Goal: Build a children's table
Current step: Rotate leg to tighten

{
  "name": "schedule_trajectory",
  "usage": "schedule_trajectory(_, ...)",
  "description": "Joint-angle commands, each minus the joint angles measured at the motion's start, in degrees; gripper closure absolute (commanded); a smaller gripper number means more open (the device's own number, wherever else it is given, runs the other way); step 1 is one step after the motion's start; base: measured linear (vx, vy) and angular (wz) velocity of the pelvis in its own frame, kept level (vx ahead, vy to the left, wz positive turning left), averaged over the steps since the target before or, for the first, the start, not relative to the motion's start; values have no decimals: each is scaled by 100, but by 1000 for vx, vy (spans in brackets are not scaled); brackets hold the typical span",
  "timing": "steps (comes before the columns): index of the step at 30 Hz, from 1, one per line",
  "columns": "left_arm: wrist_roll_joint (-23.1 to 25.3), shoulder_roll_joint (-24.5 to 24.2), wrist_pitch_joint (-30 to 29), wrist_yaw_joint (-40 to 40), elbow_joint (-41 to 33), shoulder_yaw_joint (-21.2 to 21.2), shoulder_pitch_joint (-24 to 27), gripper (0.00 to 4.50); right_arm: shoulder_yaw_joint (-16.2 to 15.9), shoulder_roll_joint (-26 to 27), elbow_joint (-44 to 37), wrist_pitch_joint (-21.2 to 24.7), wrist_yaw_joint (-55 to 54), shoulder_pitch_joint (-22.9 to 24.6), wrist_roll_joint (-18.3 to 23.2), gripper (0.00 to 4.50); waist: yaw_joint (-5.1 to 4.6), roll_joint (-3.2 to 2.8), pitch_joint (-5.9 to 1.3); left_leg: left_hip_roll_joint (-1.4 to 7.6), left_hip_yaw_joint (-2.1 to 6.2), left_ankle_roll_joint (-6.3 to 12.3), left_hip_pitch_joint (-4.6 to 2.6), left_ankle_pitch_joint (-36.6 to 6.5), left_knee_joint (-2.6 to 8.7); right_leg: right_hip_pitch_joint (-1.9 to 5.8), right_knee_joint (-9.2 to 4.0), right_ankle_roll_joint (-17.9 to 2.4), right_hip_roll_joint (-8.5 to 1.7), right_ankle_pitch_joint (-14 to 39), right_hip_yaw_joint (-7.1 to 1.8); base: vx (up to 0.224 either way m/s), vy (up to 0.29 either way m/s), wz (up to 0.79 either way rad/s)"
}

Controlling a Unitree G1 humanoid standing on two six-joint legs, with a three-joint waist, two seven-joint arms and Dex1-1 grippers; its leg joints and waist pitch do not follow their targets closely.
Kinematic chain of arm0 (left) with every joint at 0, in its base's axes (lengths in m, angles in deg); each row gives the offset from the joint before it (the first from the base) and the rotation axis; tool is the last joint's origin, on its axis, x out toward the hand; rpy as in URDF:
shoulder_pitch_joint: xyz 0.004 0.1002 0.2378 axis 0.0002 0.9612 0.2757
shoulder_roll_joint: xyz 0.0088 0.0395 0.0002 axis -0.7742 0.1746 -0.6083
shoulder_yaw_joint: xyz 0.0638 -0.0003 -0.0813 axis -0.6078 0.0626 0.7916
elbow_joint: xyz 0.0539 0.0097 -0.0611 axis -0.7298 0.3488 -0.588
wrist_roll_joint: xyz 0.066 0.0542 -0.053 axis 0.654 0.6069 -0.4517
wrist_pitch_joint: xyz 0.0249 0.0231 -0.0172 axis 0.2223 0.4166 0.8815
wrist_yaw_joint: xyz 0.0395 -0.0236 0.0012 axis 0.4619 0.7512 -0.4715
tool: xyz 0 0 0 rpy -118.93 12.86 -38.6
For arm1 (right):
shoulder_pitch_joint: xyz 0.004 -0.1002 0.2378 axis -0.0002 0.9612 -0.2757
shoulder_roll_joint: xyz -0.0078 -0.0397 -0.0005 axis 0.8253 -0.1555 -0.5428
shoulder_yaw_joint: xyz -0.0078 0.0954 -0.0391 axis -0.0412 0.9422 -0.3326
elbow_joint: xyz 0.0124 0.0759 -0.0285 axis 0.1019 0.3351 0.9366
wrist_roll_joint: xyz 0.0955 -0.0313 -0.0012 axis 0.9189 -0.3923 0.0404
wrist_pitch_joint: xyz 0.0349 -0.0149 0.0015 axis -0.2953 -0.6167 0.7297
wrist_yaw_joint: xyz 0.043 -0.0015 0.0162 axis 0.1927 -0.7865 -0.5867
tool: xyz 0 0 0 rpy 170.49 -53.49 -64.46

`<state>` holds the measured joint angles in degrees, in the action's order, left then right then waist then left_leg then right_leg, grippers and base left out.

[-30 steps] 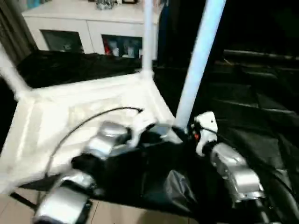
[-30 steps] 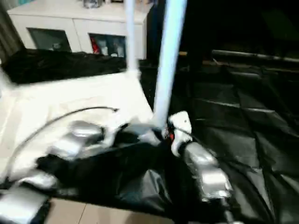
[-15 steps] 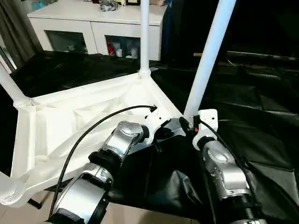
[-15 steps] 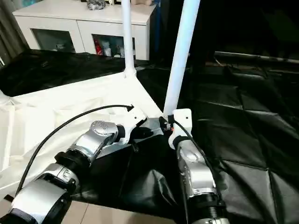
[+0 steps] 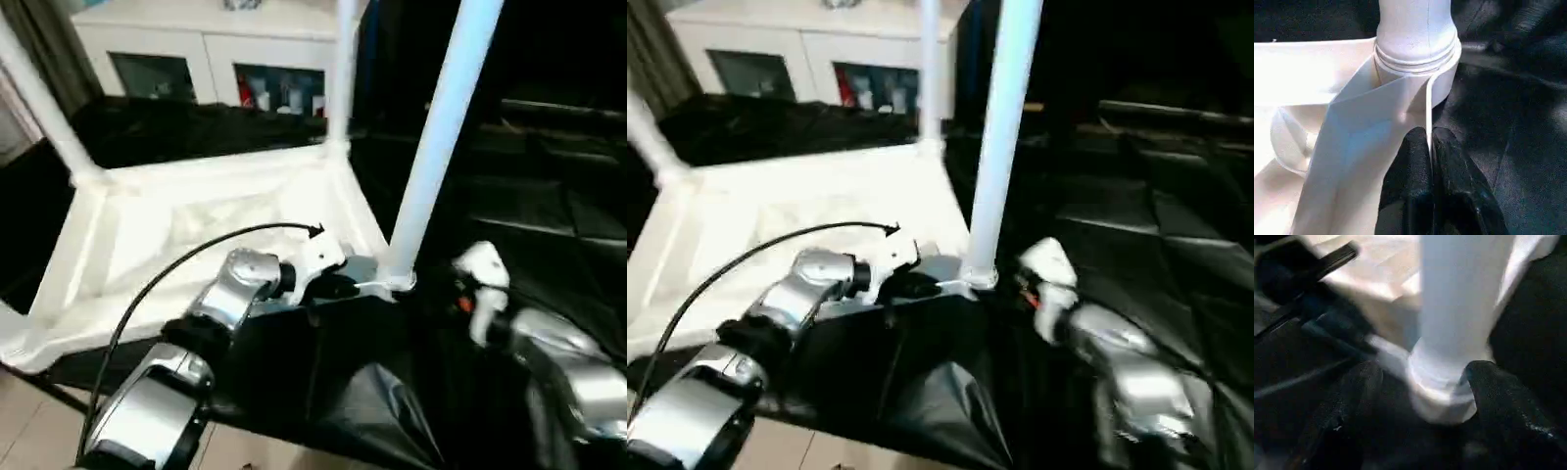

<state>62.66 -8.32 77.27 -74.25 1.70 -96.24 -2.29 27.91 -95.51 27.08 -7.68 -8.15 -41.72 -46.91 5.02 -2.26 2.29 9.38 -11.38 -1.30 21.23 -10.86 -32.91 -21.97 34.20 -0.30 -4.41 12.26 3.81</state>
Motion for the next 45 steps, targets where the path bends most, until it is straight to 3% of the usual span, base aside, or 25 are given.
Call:
schedule_trajectory(1,-360,-1,53,-53,-244,240,77,393,-64,-10,-292,171,199,50,241,135,25,172,-330,437,195,1017,-14,-300,255,301,-293,-1497,-531,-386,-295,0,0,0)
schedule_trajectory(3,-378,-313,-323,-275,-695,255,214,382,-180,60,-501,362,299,137,458,135,38,163,-326,448,196,951,-22,-431,264,283,-320,-1505,-540,-22,-275,0,0,0)
schedule_trajectory(4,-375,-351,-362,-290,-738,257,232,368,-195,63,-518,371,316,146,474,164,35,135,-316,484,207,854,-28,-516,283,258,-321,-1534,-535,159,-275,0,0,0)
schedule_trajectory(7,-396,-884,-920,-452,-1547,355,595,343,-286,276,-505,298,189,126,453,178,-27,147,-272,492,213,547,-45,-876,348,227,-352,-1472,-508,580,-286,0,0,0)
schedule_trajectory(8,-416,-958,-1016,-503,-1688,369,659,335,-295,314,-492,272,156,115,437,192,-31,127,-273,498,218,433,-71,-943,354,217,-351,-1461,-527,679,-297,0,0,0)
schedule_trajectory(12,-663,-1717,-1928,-963,-3148,531,1386,301,-464,706,-397,209,-56,-33,374,225,-40,130,-269,488,199,315,-77,-823,371,191,-318,-1474,-496,553,-309,0,0,0)
schedule_trajectory(13,-742,-1959,-2156,-1064,-3547,598,1618,301,-539,841,-341,176,-130,-90,330,225,-46,101,-263,482,194,300,-85,-786,375,175,-308,-1478,-478,493,-310,0,0,0)
schedule_trajectory(14,-887,-2354,-2585,-1185,-4209,719,2017,286,-662,1092,-158,38,-401,-214,197,247,-26,147,-271,499,203,243,-96,-805,382,184,-274,-1522,-504,460,-309,0,0,0)
schedule_trajectory(15,-908,-2440,-2679,-1201,-4352,756,2120,286,-678,1181,-67,-16,-503,-261,151,247,-40,129,-271,496,217,212,-64,-776,394,190,-246,-1537,-517,438,-309,0,0,0)
schedule_trajectory(17,-973,-2734,-3055,-1210,-4879,903,2514,265,-720,1539,304,-231,-871,-435,-17,264,-70,114,-237,464,179,73,-122,-914,395,125,-289,-1498,-473,608,-323,0,0,0)
schedule_trajectory(18,-973,-2734,-3055,-1210,-4879,903,2514,254,-720,1539,304,-231,-871,-435,-17,274,-91,116,-236,457,180,36,-106,-936,405,140,-281,-1516,-468,595,-325,0,0,0)
schedule_trajectory(19,-989,-2841,-3245,-1129,-5159,999,2730,249,-722,1743,525,-346,-1082,-544,-102,283,-62,143,-232,447,167,0,-134,-984,404,129,-302,-1464,-444,628,-324,0,0,0)
schedule_trajectory(20,-986,-2860,-3285,-1100,-5224,1028,2788,244,-719,1800,593,-383,-1147,-578,-127,289,-42,137,-225,462,184,-39,-109,-967,412,146,-268,-1460,-473,552,-337,0,0,0)
schedule_trajectory(21,-956,-2923,-3482,-920,-5544,1218,3124,236,-653,2175,1042,-613,-1579,-804,-232,297,-44,133,-215,447,181,-48,-96,-994,427,151,-286,-1435,-463,604,-336,0,0,0)
schedule_trajectory(22,-958,-2954,-3627,-842,-5723,1300,3274,209,-610,2340,1237,-711,-1767,-902,-261,318,-91,140,-188,449,211,-129,-74,-1207,467,155,-304,-1426,-483,838,-335,0,0,0)
schedule_trajectory(23,-940,-2971,-3747,-760,-5875,1395,3450,209,-527,2552,1509,-807,-1954,-1023,-226,318,-124,139,-198,449,205,-209,-114,-1410,465,120,-315,-1415,-494,1044,-349,0,0,0)
schedule_trajectory(25,-929,-2996,-3876,-685,-6034,1497,3636,189,-431,2782,1826,-920,-2177,-1163,-195,341,-143,125,-171,431,206,-246,-131,-1616,471,111,-369,-1309,-470,1380,-365,0,0,0)
schedule_trajectory(30,-1080,-2709,-3668,122,-6251,2060,3851,146,-280,3113,2615,-1437,-2892,-1613,-404,383,-108,97,-185,436,207,-366,-175,-1691,475,87,-354,-1262,-430,1165,-366,0,0,0)
schedule_trajectory(35,-1155,-2890,-4052,33,-6499,2057,4022,101,-56,3193,2986,-1724,-3071,-1838,-390,427,-99,86,-220,415,197,-337,-147,-1424,458,124,-272,-1217,-402,623,-356,0,0,0)
schedule_trajectory(38,-1010,-3016,-4134,197,-6437,2106,4129,83,145,3190,3217,-1916,-3372,-1987,-357,443,-94,110,-238,399,182,-245,-139,-1187,427,146,-250,-1224,-400,365,-352,0,0,0)
schedule_trajectory(42,-1041,-3210,-4400,241,-6543,2105,4293,50,411,3197,3524,-2178,-3750,-2145,-288,450,-91,93,-223,397,183,-268,-140,-1321,434,138,-263,-1218,-399,599,-350,0,0,0)
schedule_trajectory(45,-1044,-3255,-4566,366,-6629,2126,4588,30,868,3109,3818,-2477,-4345,-2333,-179,450,-103,87,-222,395,175,-342,-180,-1465,434,105,-275,-1150,-375,738,-349,0,0,0)
